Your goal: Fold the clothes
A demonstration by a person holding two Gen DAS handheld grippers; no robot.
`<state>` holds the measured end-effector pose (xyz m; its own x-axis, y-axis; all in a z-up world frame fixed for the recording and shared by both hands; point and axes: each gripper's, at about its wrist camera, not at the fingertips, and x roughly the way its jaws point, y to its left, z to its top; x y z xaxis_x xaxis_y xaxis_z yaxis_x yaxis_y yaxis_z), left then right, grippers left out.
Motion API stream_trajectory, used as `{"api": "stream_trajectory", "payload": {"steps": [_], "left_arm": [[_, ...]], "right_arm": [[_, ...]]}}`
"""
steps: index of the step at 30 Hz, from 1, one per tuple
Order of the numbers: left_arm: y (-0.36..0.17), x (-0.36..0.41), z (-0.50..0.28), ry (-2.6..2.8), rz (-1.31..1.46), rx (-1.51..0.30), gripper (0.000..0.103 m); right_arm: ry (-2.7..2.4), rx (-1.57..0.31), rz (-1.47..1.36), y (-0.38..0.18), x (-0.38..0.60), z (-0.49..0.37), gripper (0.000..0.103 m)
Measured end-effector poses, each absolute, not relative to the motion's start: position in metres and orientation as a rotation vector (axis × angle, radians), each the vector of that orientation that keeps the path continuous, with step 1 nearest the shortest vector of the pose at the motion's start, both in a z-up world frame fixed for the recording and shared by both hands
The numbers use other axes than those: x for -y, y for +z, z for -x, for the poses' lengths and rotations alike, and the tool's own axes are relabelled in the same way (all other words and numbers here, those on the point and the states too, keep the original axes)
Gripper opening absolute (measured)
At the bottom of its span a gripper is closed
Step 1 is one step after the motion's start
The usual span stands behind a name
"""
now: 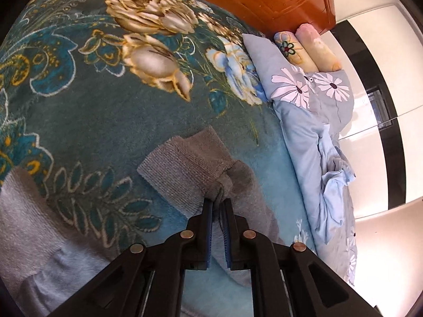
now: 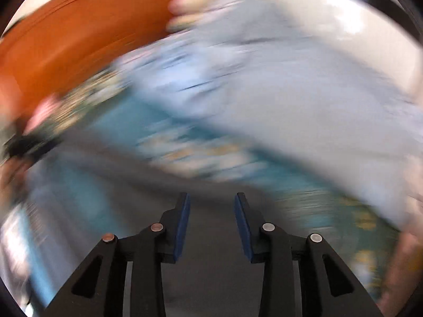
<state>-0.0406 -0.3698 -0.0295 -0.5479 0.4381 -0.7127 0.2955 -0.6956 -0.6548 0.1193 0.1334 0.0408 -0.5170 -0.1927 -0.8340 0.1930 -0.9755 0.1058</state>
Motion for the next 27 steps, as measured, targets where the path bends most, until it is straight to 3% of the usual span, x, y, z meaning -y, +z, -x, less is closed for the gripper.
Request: {"api": "stream_trajectory", "payload": {"steps": [5,11,12,15,21,23,27], "left_arm": [[-0.034,0.371,0.035,2.393,1.449,1.23,0.011],[-0.037,0.375,0.038,2.365,1.458,1.245,0.011],[-0.038,0.375,0.038,2.361,1.461,1.246,0.011],[-0.039,0.377,0.041,2.347,1.466,1.259,0.011],[-0.007,0.364,0.062,2.37,1.412,1.211,0.008],[0.027,0.354,0.069,2.393,1.283,1.158,0.007],[0.058,0.355,0.058,2.44,1.085,1.1,0.007]], "right_arm": [[-2.255,-0.015,-1.496,-0.001,-0.072,-0.105,0.036],[-2.197,0.016,-1.616,-0.031,-0.065,-0.084,0.036],[-2.199,0.021,-1.622,-0.032,-0.065,-0.083,0.034],[-2.202,0.0,-1.632,-0.034,-0.062,-0.084,0.006],[-2.368,-0.015,-1.487,0.009,-0.076,-0.088,0.005],[-2.495,0.056,-1.351,0.045,-0.095,-0.088,0.005],[-2.492,-0.003,-1.2,0.075,-0.092,-0.118,0.005]]}}
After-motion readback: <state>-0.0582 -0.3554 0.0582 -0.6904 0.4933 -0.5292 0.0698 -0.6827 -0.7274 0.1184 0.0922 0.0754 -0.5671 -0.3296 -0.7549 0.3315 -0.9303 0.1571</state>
